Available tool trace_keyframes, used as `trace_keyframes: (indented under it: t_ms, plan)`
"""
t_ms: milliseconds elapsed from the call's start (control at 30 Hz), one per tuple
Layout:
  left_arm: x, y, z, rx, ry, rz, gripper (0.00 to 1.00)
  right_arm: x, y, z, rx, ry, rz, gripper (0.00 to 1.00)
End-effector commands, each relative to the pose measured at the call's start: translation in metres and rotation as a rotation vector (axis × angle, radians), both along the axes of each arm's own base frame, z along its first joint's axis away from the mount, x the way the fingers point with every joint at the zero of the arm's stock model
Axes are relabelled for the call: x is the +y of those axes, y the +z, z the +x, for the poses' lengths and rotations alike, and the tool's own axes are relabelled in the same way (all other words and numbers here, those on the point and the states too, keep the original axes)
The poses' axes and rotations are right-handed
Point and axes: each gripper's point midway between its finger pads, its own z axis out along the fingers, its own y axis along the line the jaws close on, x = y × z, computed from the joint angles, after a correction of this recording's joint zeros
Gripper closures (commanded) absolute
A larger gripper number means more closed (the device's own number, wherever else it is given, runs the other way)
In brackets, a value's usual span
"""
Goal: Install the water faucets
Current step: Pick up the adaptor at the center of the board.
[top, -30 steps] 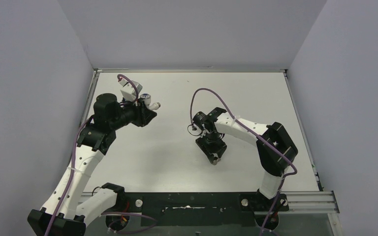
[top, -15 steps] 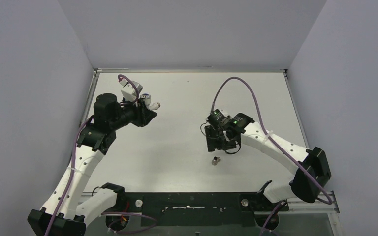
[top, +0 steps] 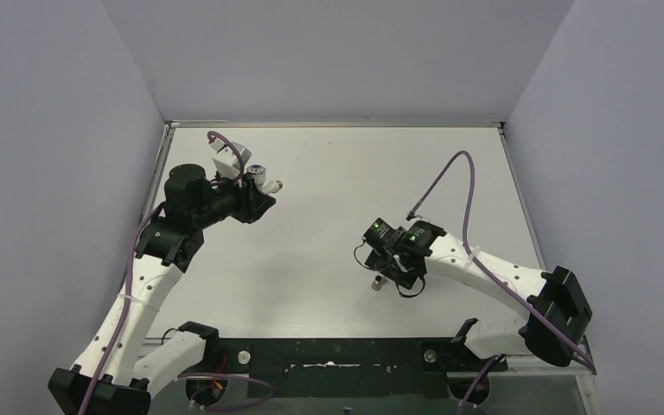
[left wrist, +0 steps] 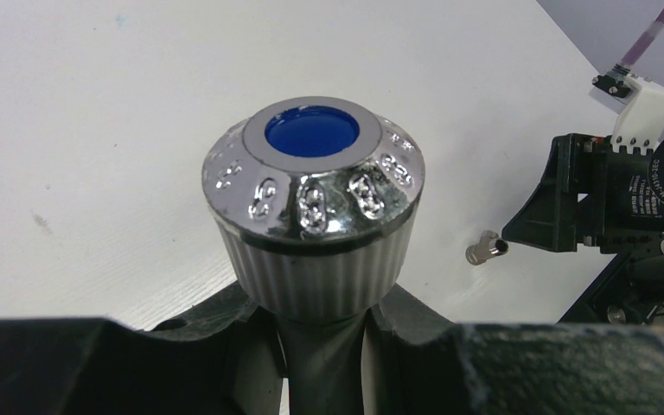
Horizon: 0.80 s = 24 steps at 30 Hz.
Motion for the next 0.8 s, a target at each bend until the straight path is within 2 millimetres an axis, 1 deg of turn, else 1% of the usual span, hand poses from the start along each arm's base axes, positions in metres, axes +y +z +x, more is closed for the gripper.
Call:
trace_keyframes:
  t_ms: [0, 167, 333, 600, 767]
  plan:
    - [-0.002, 0.025, 0.002, -0.089, -0.013, -0.035, 1.00, -0.001, 0.005, 0.014, -0.082, -0.218, 0.063, 0.37]
    - [-0.003, 0.023, 0.001, -0.083, -0.014, -0.037, 1.00, 0.011, -0.003, 0.017, -0.070, -0.229, 0.099, 0.37]
    - [-0.002, 0.023, 0.000, -0.086, -0.009, -0.036, 1.00, 0.013, -0.012, 0.019, -0.049, -0.234, 0.084, 0.37]
    - [-0.002, 0.019, 0.000, -0.079, -0.014, -0.036, 1.00, 0.016, -0.033, 0.011, 0.009, -0.236, 0.094, 0.37]
    - [-0.002, 0.017, 0.000, -0.076, -0.014, -0.035, 1.00, 0.016, -0.042, 0.009, 0.035, -0.225, 0.076, 0.39]
